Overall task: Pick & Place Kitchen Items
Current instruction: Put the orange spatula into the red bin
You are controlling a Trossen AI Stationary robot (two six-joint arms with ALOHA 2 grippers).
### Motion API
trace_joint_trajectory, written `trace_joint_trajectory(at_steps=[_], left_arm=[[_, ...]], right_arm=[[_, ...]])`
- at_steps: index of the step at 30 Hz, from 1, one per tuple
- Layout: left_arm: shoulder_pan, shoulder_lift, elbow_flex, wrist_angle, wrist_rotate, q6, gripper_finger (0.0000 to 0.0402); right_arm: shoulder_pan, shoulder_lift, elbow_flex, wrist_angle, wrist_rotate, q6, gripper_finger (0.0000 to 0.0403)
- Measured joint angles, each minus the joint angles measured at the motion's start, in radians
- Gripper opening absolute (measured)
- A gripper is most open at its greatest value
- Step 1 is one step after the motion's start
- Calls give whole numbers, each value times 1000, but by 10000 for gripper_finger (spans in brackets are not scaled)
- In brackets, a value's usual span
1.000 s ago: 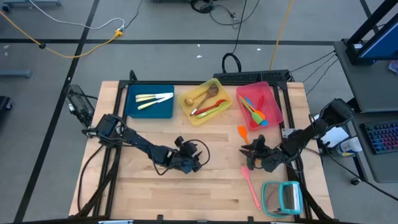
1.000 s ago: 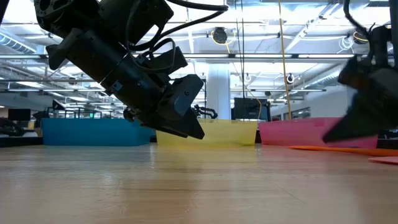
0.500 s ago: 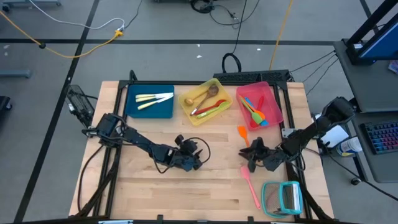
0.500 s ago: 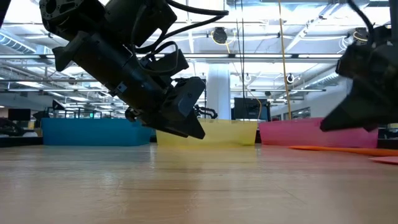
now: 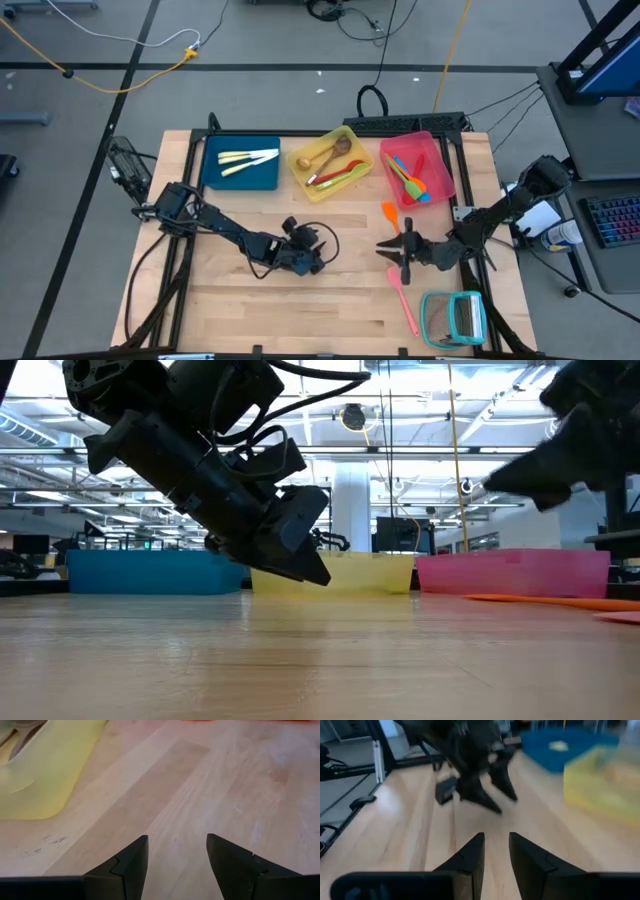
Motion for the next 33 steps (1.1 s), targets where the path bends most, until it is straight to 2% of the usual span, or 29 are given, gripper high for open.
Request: trace_joint_trajectory(at_steps=[3,6,10,14,18,21,26,33], left_arm=[[0,0,0,0,27,31,207],[0,0,0,20,53,76,207],[1,0,0,81,78,163,207],[8,0,0,154,96,262,207],[25,0,0,200,96,305,207],[39,0,0,203,96,311,207],[62,0,0,201,96,311,207],[91,0,0,200,96,314,207]], right_arm=[[-21,0,0,111,-2,-126,82],[-44,-1,0,185,0,-138,82],[-69,-1,0,169,0,-179,86],[-101,0,0,99,29,-148,113],[-147,0,0,-37,134,-49,147],[-188,0,0,-173,156,104,163],[-225,0,0,-400,154,318,163],[-291,0,0,-545,154,467,154]])
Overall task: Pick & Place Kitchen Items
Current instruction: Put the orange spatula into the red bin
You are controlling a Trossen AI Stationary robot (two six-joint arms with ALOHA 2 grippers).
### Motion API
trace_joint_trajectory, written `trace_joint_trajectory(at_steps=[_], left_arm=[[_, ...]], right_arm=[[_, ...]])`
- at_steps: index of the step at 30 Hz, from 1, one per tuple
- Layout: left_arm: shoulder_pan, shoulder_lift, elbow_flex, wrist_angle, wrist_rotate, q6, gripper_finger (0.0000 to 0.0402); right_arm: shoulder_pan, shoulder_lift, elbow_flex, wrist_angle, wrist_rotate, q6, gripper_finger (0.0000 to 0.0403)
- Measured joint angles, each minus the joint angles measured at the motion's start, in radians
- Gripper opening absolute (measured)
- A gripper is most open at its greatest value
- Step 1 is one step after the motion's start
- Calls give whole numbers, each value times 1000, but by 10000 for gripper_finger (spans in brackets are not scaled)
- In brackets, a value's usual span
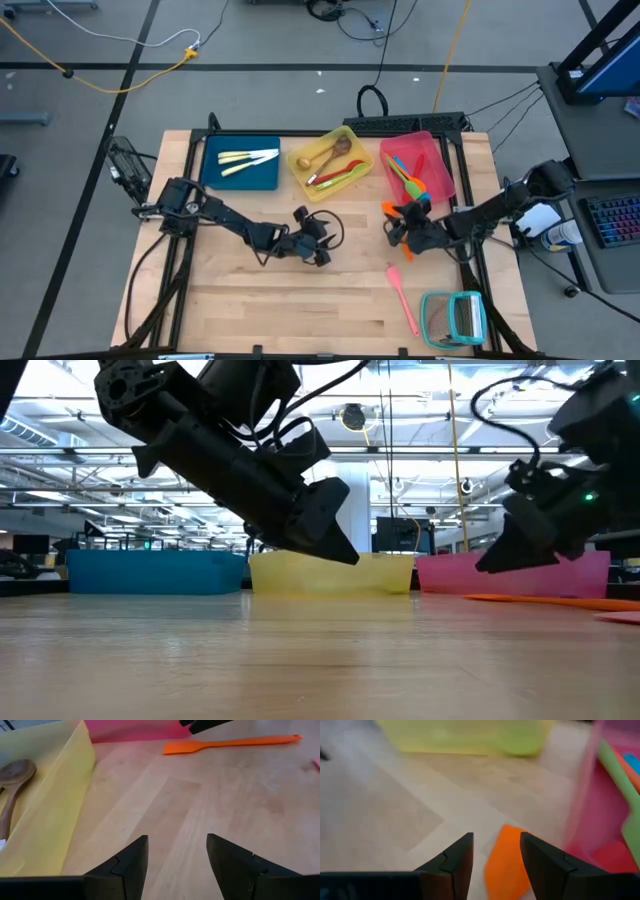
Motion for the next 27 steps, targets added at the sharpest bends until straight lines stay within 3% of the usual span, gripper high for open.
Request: trace_joint_trajectory(at_steps=[7,18,22,27], left_arm=[[7,0,0,0,0,0,207],[6,0,0,-6,50,-1,207],[6,0,0,-6,53,0,207],[7,0,0,-6,53,0,207]], right_arm=[[-73,15,0,-16,-152,66,164],[-75,46,22,-47,-159,86,147],[-75,46,87,-164,-160,60,146],[-74,51,137,-295,-205,178,146]])
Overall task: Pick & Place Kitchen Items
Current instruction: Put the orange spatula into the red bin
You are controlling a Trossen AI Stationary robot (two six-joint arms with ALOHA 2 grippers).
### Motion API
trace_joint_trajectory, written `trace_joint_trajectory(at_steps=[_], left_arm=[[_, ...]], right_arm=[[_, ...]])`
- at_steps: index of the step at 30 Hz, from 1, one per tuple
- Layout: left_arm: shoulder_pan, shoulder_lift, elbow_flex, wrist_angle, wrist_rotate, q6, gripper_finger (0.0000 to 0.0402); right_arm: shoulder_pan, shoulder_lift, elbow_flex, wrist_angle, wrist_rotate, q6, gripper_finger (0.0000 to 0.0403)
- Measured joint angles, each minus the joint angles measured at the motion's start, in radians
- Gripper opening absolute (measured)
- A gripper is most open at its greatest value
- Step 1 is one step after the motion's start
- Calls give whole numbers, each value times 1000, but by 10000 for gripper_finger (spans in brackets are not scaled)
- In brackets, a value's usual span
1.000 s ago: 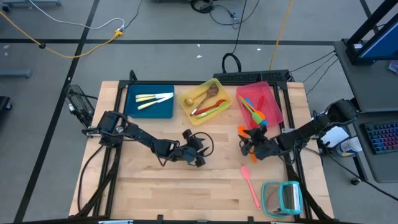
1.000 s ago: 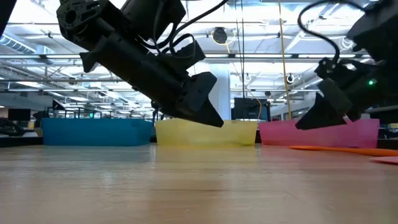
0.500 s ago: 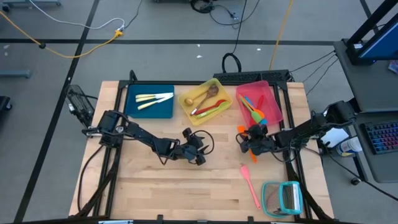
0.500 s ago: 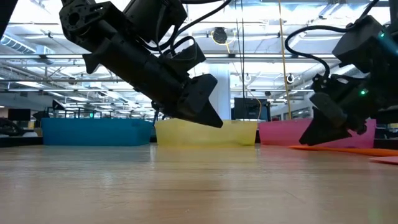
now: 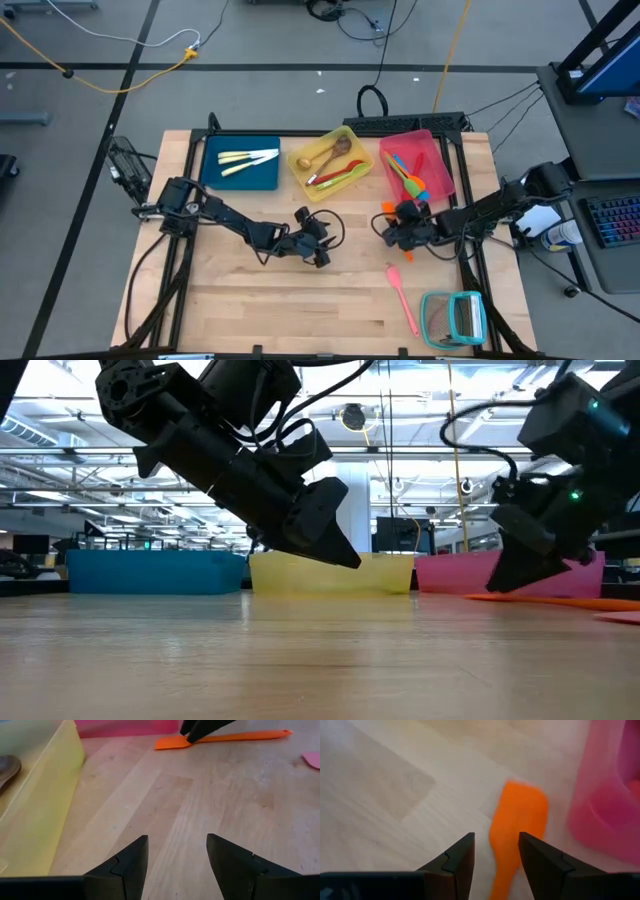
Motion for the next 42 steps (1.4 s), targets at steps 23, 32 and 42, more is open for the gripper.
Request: trace_joint_trajectory(at_steps=[23,32,42], left_arm=[[1,0,0,0,17,3,207],[1,0,0,0,35,3,207],[1,0,0,0,39,2,207]], right_arm=[[46,55,-29,-85,-27,204,130],[143,55,-30,-130,-19,285,129],[123,139,-30,-66,33,225,69]])
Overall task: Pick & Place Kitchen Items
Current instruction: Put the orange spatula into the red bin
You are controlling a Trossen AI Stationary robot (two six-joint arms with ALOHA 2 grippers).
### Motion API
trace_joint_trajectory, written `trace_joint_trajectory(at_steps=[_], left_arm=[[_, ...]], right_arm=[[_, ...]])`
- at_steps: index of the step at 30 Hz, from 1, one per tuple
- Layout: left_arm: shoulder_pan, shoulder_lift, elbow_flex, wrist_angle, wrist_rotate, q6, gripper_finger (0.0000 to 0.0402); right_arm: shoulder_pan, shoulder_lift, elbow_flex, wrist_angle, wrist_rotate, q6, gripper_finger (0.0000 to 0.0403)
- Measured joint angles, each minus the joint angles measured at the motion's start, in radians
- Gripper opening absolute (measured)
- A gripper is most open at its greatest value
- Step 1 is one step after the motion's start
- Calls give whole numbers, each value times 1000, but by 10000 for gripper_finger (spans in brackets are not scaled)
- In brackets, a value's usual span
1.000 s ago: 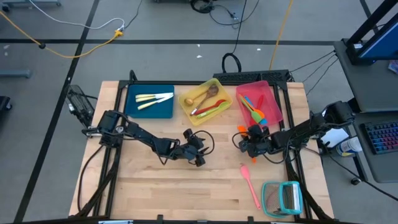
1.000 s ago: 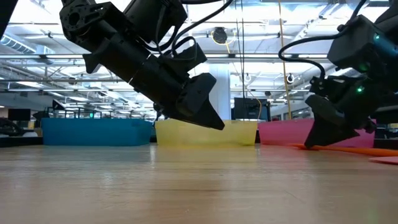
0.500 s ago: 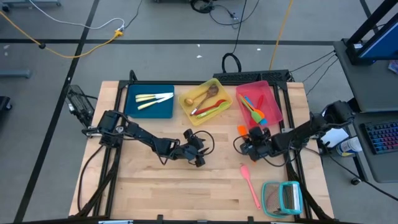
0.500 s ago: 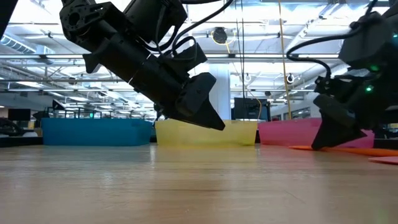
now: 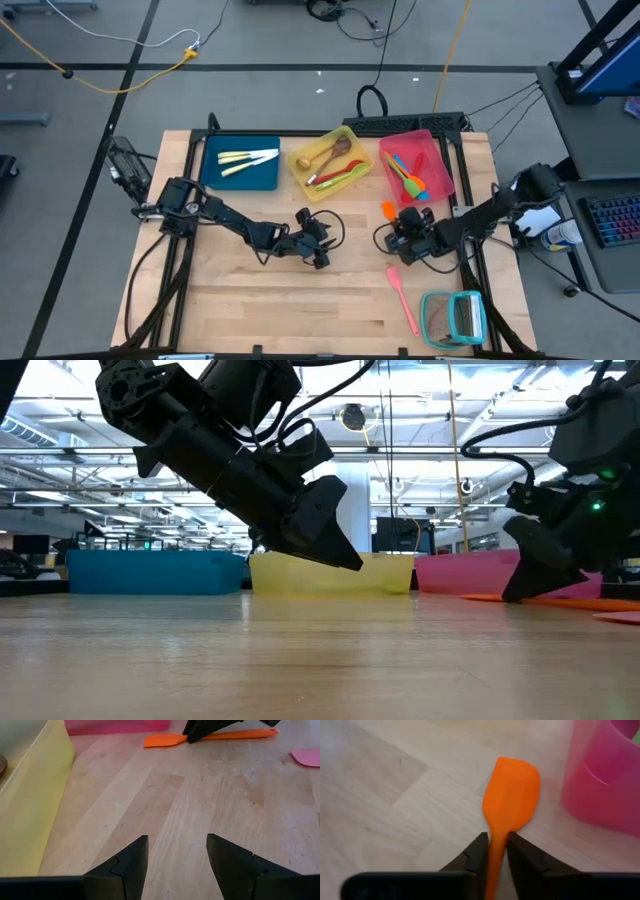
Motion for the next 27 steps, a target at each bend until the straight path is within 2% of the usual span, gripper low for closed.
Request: trace_joint_trajectory(at_steps=[5,11,12,15,27], left_arm=[[0,0,0,0,0,0,207],[0,0,0,0,4,0,207],[0,0,0,0,4,0,207],[0,0,0,0,5,0,207],[-3,0,0,0,17,-5,207]], right_arm=[[10,74,0,98,79,25,20],[87,93,60,122,109,-5,19],[103,96,81,122,104,-24,19],[133,93,141,168,-8,-83,18],[138,91,166,192,-38,-208,15]])
